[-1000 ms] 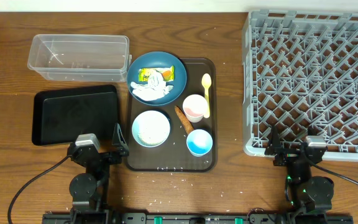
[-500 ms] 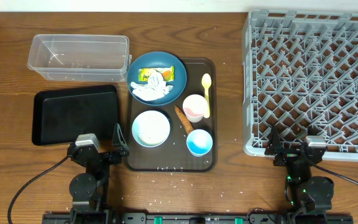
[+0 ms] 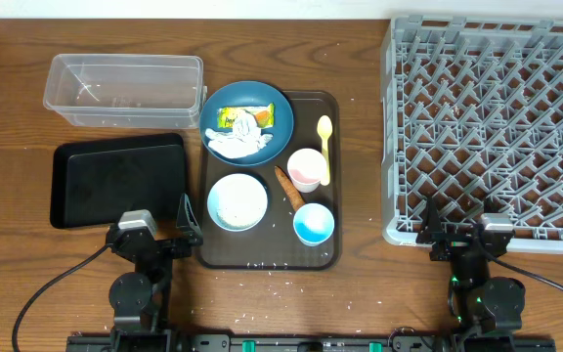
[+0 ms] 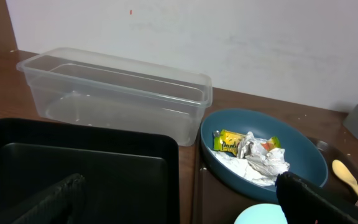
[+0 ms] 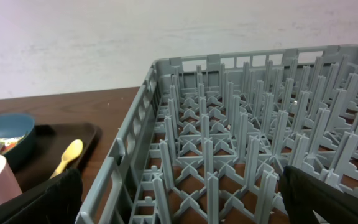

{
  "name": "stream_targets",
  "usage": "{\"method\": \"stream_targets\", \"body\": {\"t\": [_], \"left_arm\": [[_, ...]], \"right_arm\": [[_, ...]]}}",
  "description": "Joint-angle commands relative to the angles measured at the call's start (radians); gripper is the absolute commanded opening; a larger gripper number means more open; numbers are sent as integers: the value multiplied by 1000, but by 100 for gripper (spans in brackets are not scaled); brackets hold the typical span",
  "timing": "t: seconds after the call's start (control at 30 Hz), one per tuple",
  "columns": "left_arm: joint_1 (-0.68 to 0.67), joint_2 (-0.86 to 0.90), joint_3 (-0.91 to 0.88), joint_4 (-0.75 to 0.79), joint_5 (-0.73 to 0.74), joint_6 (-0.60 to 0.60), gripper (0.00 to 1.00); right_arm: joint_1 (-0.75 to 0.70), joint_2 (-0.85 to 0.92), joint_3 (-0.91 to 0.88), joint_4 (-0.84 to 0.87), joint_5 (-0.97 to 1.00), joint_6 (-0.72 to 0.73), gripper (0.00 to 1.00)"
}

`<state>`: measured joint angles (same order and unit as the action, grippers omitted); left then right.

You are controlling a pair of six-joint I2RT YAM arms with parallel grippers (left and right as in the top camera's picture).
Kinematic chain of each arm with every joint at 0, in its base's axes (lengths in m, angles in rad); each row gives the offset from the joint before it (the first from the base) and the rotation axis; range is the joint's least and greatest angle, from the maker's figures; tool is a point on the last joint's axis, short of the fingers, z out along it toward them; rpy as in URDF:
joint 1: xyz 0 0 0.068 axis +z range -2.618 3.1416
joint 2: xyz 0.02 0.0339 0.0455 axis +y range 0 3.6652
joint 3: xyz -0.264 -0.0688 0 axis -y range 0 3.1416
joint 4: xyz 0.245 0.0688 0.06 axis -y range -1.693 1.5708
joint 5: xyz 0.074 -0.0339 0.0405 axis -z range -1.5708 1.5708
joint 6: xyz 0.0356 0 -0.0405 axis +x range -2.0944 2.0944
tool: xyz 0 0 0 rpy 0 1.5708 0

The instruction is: Sort waste into correct bins and load items into the dishwasher rack

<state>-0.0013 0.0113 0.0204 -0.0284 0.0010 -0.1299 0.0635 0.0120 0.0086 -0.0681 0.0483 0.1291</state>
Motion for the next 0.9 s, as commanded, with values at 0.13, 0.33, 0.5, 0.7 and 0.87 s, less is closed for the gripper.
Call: {"method": "stream_targets", "body": {"t": [0.13,0.33,0.5,0.7,0.87], "left_arm": [[-1,0,-16,-43,-9,10,98],[-1,0,-16,-43,-10,10,99],[-1,0,-16,-43,-10,10,99],[-1,0,-16,-42,-9,9,99],[-1,0,-16,-42,-11,10,99]], "right_arm": [[7,-3,-3,-2,0,12,99],[7,-3,-3,-2,0,12,99],[7,-3,-3,-2,0,12,99],[7,-3,-3,-2,5,12,99],[7,-3,-3,15,-39,13,99]]}}
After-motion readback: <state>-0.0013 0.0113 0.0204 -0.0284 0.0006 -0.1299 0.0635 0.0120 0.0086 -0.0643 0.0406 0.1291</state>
